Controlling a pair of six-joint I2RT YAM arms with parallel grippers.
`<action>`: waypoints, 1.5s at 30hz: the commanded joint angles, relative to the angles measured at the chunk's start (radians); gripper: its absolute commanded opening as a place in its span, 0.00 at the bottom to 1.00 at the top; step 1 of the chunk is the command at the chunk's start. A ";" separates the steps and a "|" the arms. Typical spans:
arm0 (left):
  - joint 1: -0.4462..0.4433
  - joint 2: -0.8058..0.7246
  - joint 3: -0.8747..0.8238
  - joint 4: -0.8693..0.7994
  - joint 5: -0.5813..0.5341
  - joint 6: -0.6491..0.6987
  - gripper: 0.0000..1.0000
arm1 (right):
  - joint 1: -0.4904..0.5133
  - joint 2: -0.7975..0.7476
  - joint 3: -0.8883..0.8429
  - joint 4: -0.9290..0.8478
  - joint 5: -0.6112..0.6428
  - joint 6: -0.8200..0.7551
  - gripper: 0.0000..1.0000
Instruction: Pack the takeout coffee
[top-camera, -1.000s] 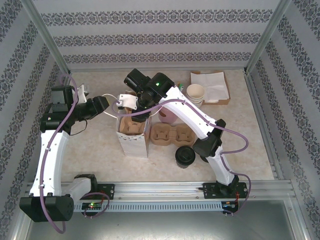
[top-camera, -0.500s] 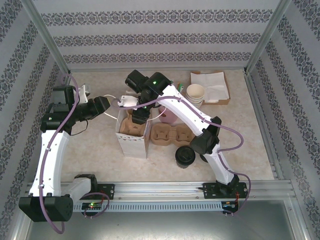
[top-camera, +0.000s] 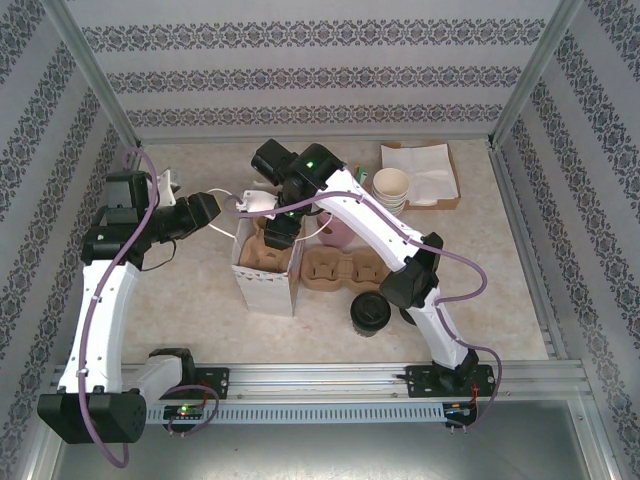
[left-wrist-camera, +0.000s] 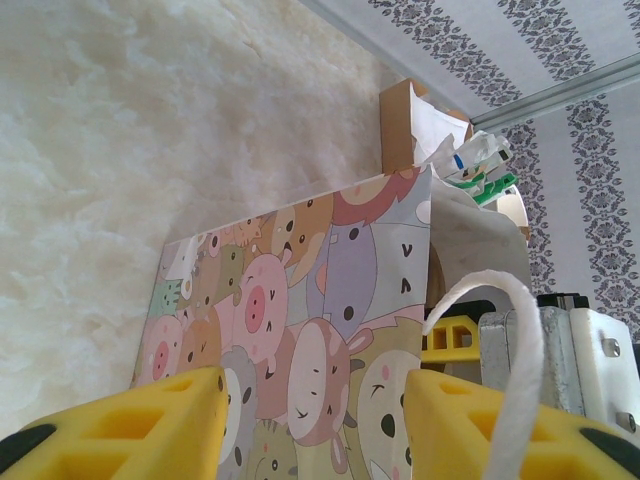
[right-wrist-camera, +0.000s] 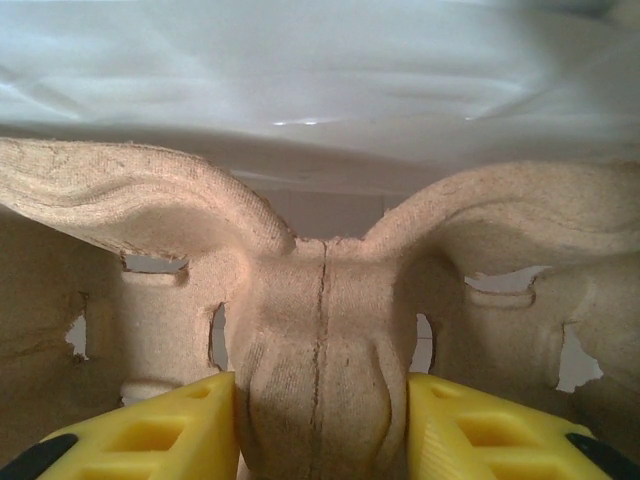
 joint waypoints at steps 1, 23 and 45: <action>-0.019 -0.003 -0.004 0.032 -0.014 -0.011 0.51 | -0.002 0.014 0.018 -0.011 0.012 0.003 0.45; -0.023 0.005 -0.005 0.034 -0.020 -0.006 0.51 | 0.000 0.019 0.024 -0.005 0.010 0.001 0.53; -0.024 0.004 -0.001 0.027 -0.025 -0.003 0.51 | 0.001 0.003 0.055 0.014 0.005 0.028 0.51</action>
